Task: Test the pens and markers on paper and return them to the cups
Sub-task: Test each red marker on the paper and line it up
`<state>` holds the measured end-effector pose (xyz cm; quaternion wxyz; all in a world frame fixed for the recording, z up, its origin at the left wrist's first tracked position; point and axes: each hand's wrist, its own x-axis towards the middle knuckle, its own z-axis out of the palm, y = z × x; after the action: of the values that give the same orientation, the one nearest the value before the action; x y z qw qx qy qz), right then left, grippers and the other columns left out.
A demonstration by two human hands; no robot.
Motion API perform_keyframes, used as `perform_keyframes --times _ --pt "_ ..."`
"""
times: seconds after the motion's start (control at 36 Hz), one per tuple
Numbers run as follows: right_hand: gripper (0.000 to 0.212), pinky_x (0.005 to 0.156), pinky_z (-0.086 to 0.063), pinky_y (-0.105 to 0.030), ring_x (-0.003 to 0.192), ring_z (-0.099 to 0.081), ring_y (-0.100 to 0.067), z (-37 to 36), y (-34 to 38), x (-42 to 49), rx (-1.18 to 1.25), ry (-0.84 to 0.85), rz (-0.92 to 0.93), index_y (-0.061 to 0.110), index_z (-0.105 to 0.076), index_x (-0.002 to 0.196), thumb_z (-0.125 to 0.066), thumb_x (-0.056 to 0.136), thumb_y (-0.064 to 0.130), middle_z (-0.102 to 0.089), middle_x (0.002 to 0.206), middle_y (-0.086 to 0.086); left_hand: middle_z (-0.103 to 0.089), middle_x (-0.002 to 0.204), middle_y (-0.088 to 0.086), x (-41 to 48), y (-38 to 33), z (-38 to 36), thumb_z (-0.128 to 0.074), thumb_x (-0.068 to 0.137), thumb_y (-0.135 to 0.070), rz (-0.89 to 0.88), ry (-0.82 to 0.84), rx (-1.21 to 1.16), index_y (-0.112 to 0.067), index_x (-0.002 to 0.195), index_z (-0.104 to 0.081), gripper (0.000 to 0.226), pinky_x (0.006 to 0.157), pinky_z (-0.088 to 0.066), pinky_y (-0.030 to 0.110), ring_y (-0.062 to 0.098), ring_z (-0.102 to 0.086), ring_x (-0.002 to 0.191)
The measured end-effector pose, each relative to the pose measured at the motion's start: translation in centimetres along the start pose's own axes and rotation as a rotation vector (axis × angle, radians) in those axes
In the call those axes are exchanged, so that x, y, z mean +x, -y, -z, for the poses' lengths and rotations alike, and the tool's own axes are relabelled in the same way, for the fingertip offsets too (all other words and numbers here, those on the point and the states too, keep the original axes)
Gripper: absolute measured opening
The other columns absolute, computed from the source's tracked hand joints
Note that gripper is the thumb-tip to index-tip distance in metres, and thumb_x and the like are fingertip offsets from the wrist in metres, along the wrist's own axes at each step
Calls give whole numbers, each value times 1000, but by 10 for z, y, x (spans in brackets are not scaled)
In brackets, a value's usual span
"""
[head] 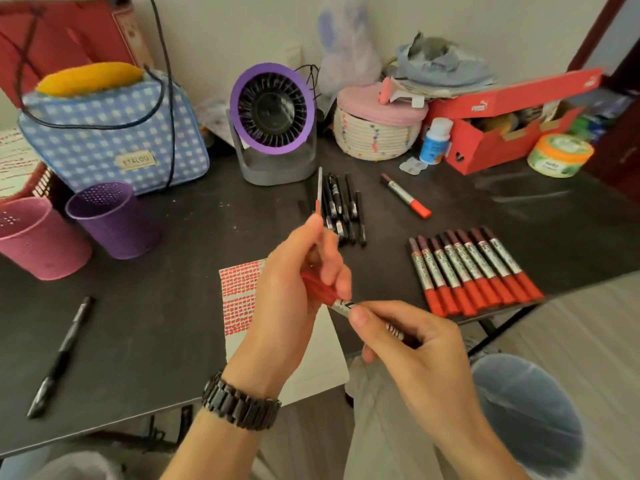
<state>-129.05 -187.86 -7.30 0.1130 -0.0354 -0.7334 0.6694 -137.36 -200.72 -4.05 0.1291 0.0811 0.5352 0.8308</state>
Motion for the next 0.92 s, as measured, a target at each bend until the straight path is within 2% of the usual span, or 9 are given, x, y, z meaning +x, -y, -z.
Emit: perform_keyframes --times 0.08,0.14,0.28,0.36,0.44,0.53,0.61,0.78,0.92 --pt "13 55 -43 -7 58 -63 0 13 2 8 -13 -12 21 32 -81 88 -73 85 41 -70 65 9 -69 80 5 3 11 -2 -46 101 -35 -46 -22 319 -18 79 -68 35 77 -53 40 22 -66 80" --pt "12 59 -48 -11 64 -68 -4 19 3 13 -27 -19 19 33 -80 91 -74 84 41 -74 74 8 -74 92 2 7 11 -3 -41 106 -29 -43 -47 439 -17 90 -72 37 79 -56 33 21 -69 89" --pt "13 65 -59 -33 75 -72 -14 28 -2 19 -111 -46 56 34 -78 96 -74 87 41 -76 84 6 -70 77 2 18 5 2 -41 107 -34 7 20 707 -19 72 -72 49 71 -46 35 10 -63 72" --pt "12 63 -54 -22 76 -70 -10 29 -7 17 -136 -32 82 35 -79 100 -73 90 38 -76 85 11 -64 71 1 24 -2 5 -48 104 -31 -35 23 520 -15 66 -64 44 69 -45 30 15 -61 73" --pt "12 60 -48 -13 69 -66 -2 23 -10 13 -81 -21 69 36 -80 100 -74 90 35 -76 83 14 -55 58 -1 25 -9 3 -52 93 -36 51 51 -29 -20 55 -51 41 66 -44 30 20 -57 63" --pt "10 60 -43 -8 67 -64 -1 11 -14 10 -44 -48 73 31 -81 98 -74 91 29 -73 77 18 -28 41 -8 22 -5 -2 -47 96 -33 112 74 -376 -24 44 -30 55 45 -21 23 10 -25 38" --pt "7 59 -42 -9 64 -64 -2 0 -16 3 -23 -116 69 30 -82 94 -76 90 29 -73 74 17 -15 41 -10 17 3 -5 -42 99 -35 95 -24 -484 -26 50 -18 55 36 -13 22 7 -10 36" --pt "11 61 -44 -6 69 -67 1 -10 -19 -14 -6 -248 110 37 -79 91 -76 90 26 -73 75 18 -18 39 -11 12 16 -14 -40 100 -34 107 -73 -617 -26 50 -18 55 32 -14 20 6 -12 33" --pt "21 50 -38 -16 54 -47 2 -18 -26 -24 41 -323 108 46 -78 83 -75 92 26 -59 57 8 -18 38 -10 10 23 -18 -37 102 -28 181 -53 -555 -27 49 -18 56 33 -9 21 7 -9 35"
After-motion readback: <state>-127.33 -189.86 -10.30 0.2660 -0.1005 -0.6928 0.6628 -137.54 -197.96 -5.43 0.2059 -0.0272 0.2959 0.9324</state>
